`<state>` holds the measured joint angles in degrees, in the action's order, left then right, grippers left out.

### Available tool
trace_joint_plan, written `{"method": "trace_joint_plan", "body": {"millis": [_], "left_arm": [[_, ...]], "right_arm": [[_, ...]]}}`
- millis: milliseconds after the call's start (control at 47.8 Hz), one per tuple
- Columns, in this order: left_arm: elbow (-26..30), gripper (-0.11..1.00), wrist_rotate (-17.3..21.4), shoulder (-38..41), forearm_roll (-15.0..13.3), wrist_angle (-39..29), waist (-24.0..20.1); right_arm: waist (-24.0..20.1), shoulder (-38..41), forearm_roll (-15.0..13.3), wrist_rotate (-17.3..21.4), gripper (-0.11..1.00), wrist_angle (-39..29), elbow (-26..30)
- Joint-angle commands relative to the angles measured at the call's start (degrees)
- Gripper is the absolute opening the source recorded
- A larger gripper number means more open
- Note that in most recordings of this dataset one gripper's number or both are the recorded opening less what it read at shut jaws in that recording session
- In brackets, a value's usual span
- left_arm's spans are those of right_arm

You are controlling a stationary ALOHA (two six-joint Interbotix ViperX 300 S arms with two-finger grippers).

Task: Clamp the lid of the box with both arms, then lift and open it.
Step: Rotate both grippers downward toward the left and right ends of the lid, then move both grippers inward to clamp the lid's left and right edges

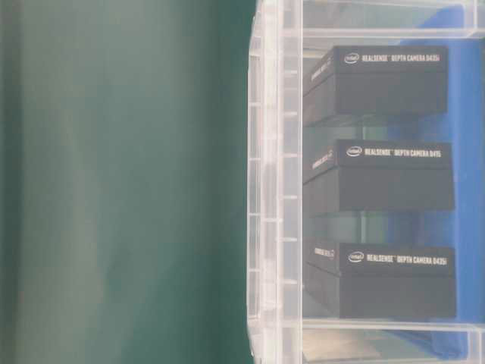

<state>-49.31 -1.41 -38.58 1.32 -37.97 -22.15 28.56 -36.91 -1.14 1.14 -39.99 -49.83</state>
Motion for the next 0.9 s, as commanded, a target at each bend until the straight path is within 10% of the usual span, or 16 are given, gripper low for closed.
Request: {"method": "trace_joint_plan", "body": {"millis": [0,586,880], "left_arm": [[0.88,0.01,0.00,2.02,0.44,1.85,-0.18],[0.79,0.01,2.81,8.70,0.44,5.36,-0.26],[0.79,0.01,10.81,8.70,0.44,2.99,-0.35]], "right_arm": [[0.26,1.85,0.00,0.18,0.00,0.35,1.32],[0.18,7.03,-1.67,0.00,0.00,3.34,1.32],[0.09,7.03,-2.37,-1.76,0.00,3.34,1.32]]}}
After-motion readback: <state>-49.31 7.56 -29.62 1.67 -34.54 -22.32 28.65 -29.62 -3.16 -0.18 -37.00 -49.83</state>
